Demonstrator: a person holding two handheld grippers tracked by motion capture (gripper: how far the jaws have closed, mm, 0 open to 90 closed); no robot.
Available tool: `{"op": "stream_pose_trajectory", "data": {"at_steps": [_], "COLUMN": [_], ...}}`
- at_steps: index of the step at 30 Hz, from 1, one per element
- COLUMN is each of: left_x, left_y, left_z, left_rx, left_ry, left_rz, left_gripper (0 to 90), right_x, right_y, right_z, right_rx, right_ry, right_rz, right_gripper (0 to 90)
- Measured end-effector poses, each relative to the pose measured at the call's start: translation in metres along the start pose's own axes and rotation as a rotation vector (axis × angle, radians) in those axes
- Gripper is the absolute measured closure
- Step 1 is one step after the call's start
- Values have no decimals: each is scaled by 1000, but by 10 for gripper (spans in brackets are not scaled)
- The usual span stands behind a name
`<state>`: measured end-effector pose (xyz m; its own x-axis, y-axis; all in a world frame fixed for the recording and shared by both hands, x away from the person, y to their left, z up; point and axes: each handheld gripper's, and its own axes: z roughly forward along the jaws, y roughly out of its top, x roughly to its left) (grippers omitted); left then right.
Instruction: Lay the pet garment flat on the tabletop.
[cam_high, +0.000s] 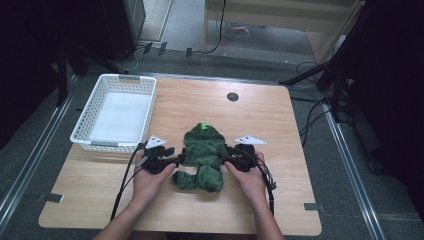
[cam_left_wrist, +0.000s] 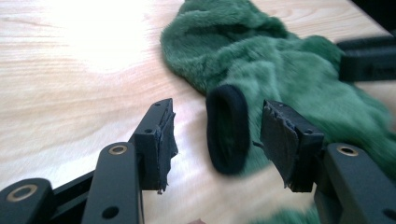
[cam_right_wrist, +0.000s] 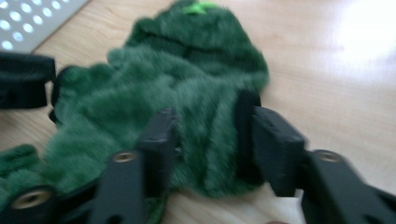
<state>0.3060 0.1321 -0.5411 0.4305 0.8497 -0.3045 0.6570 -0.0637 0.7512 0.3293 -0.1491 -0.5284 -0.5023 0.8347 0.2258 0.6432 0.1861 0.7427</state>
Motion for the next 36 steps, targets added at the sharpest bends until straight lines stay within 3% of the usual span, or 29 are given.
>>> {"op": "stream_pose_trajectory", "data": {"at_steps": [1, 2, 3, 6, 8, 9, 11, 13, 14, 16, 18, 19, 21, 22, 23, 24, 25, 26, 28, 30, 32, 34, 36], "left_x": [-5, -11, -14, -14, -13, -11, -8, -7, -8, -9, -9, -10, -14, -14, -20, -20, -24, -25, -26, -27, -29, -28, -26], "left_y": [2, 4, 4, 5, 5, 5, 6, 6, 5, 3, -1, -4, -14, -14, -22, -22, -30, -33, -38, -43, -44, -44, -45], "left_z": [6, 14, 17, 22, 22, 22, 21, 22, 22, 14, -2, -11, -23, -23, -26, -26, -27, -27, -23, -22, -23, -23, -22], "left_rx": [12, 40, 55, 78, 87, 85, 77, 71, 60, 21, -27, -44, -45, -45, -2, -2, 23, 26, 39, 38, 27, 34, 38], "left_ry": [17, 47, 64, 60, 68, 79, 83, 72, 68, 62, 11, 1, -10, -10, -25, -25, -37, -43, -43, -42, -38, -37, -46], "left_rz": [13, 42, 53, 57, 68, 74, 65, 59, 66, 76, 56, 46, 65, 65, 87, 87, 105, 105, 106, 106, 130, 129, 113], "left_gripper": [462, 521, 596, 810, 837, 843, 846, 833, 783, 577, 464, 438, 435, 436, 435, 434, 434, 436, 440, 444, 451, 454, 458], "right_x": [-1, 0, -1, -3, -7, -10, -15, -18, -18, -13, -4, 1, 15, 15, 33, 33, 57, 65, 87, 104, 112, 107, 94], "right_y": [-2, -5, -6, -8, -11, -17, -22, -23, -22, -20, -14, -12, -9, -9, -9, -9, -14, -16, -23, -32, -39, -42, -40], "right_z": [1, 2, 2, 3, 3, 1, -2, -4, -6, -12, -24, -33, -50, -50, -62, -62, -65, -63, -55, -43, -34, -37, -47], "right_rx": [12, 9, 9, 9, 13, 12, 5, 0, -7, -43, -70, -92, -131, -131, -146, -146, -129, -121, -90, -70, -43, -69, -105], "right_ry": [16, 23, 35, 25, 22, -15, -37, -41, -45, -28, 30, 65, 132, 132, 172, 172, 212, 211, 173, 69, -45, -114, -121], "right_rz": [7, 12, 16, 44, 69, 72, 82, 85, 78, 67, 62, 59, 53, 53, 24, 24, -23, -50, -129, -215, -262, -254, -182], "right_gripper": [610, 771, 807, 832, 838, 846, 851, 844, 815, 676, 553, 539, 519, 519, 489, 489, 449, 406, 320, 277, 292, 349, 379]}}
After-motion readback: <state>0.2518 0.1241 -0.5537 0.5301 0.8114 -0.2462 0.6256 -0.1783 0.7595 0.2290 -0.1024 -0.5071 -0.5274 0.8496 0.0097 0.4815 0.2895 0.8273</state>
